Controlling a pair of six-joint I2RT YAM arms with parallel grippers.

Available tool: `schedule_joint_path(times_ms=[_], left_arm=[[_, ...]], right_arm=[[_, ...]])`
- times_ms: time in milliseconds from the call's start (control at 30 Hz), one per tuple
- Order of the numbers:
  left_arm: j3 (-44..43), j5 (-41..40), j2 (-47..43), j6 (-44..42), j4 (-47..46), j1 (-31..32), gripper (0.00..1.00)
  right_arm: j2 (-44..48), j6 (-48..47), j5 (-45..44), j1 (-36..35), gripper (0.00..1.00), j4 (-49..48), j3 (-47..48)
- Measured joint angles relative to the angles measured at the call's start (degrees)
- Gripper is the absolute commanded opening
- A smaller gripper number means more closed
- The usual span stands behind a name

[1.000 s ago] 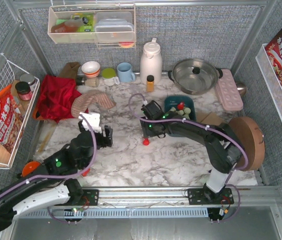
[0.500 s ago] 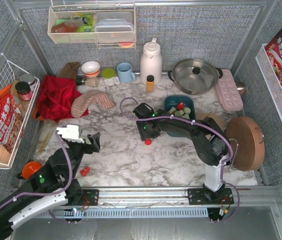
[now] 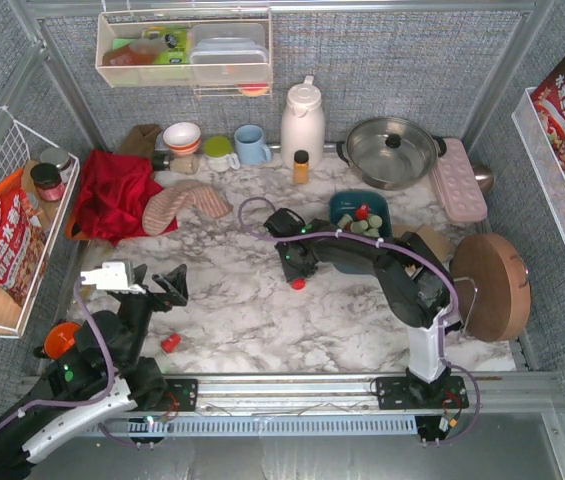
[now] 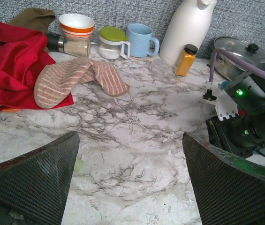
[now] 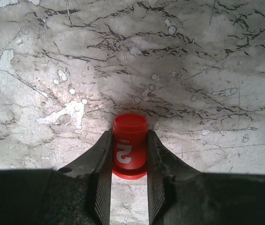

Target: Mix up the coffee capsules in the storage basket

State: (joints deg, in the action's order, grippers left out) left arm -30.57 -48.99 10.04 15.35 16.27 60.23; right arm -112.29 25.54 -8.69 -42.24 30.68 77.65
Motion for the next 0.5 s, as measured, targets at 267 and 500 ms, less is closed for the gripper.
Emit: schedule_joint_path(times_ms=[267, 500], left_arm=[[0.42, -1.11, -0.42, 0.26, -0.13, 0.0, 0.99], [0.72, -2.12, -0.42, 0.33, -0.5, -0.04, 0.99]], right_arm=[[6.62, -0.46, -3.02, 0.04, 0.09, -1.05, -2.05], [21.0, -5.05, -17.29, 0.37, 0.02, -5.68, -8.44]])
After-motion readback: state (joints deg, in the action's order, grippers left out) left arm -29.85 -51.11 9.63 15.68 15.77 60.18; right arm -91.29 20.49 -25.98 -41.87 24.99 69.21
